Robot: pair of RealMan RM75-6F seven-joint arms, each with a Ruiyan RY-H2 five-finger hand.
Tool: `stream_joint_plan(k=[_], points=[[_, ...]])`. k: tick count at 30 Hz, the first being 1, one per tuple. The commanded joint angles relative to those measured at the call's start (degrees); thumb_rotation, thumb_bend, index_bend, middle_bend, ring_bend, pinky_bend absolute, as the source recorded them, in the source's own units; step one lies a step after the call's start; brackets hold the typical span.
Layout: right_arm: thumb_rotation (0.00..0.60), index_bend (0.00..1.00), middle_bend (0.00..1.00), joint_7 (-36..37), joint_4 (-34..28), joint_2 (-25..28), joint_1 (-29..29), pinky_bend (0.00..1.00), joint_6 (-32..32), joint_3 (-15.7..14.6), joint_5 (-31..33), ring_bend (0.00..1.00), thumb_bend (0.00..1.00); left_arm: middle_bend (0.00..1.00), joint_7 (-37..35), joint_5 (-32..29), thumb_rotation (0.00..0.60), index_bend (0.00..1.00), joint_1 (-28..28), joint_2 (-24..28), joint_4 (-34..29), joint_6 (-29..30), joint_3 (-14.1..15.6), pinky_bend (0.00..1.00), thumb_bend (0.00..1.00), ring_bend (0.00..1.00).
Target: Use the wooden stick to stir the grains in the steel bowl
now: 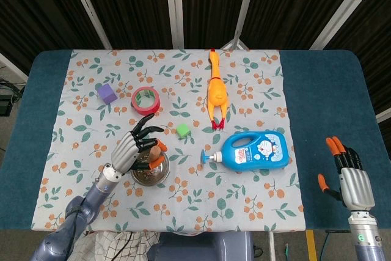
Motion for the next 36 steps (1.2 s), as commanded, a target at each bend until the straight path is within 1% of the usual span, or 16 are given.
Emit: stream_joint_plan(k=[1,11,15,18,22,26,31,36], points=[[0.600,0.00,0.00,0.05,0.00,0.01,-0.04,0.00,0.13,-0.01,-0.09,0.00,0.45,0.77,-0.02,-0.16,0.600,0.51,-0.08,0.01,-0.20,0.30,-0.13,0.00,1.00,0.29],[0.600,0.00,0.00,0.26,0.13,-0.01,-0.10,0.00,0.52,-0.06,-0.49,0.00,0.45,0.77,0.16,-2.29,0.600,0.51,-3.68,0.88,-2.05,4.53,-3.25,0.00,1.00,0.29],[0.600,0.00,0.00,0.58,0.33,0.00,-0.13,0.00,0.88,-0.09,-0.90,0.00,0.45,0.76,1.53,-2.61,0.600,0.51,-5.68,2.74,-3.35,6.24,-4.23,0.00,1.00,0.29],[0.600,0.00,0.00,0.93,0.56,0.00,-0.22,0.00,1.11,-0.11,-1.03,0.00,0.45,0.77,3.61,-2.26,0.600,0.51,-6.73,4.85,-3.99,7.63,-4.32,0.00,1.00,0.29],[0.600,0.00,0.00,1.67,0.79,0.09,-0.39,0.00,1.59,-0.02,-1.15,0.00,0.45,0.77,7.14,-1.02,0.600,0.51,-7.08,8.68,-4.97,9.05,-3.40,0.00,1.00,0.29],[0.600,0.00,0.00,2.20,1.03,0.14,-0.61,0.00,2.15,0.01,-1.34,0.00,0.45,0.78,10.96,0.41,0.600,0.52,-6.15,13.25,-6.41,9.54,-1.89,0.00,1.00,0.29],[0.600,0.00,0.00,1.94,1.24,0.11,-0.80,0.00,2.68,-0.05,-1.63,0.00,0.45,0.79,17.54,3.06,0.600,0.53,-3.60,19.83,-7.84,9.10,1.35,0.00,1.00,0.29],[0.600,0.00,0.00,1.83,1.14,0.17,-1.04,0.00,2.99,-0.03,-1.52,0.00,0.45,0.79,21.97,4.17,0.600,0.53,0.29,24.27,-11.09,8.17,3.51,0.00,1.00,0.29]])
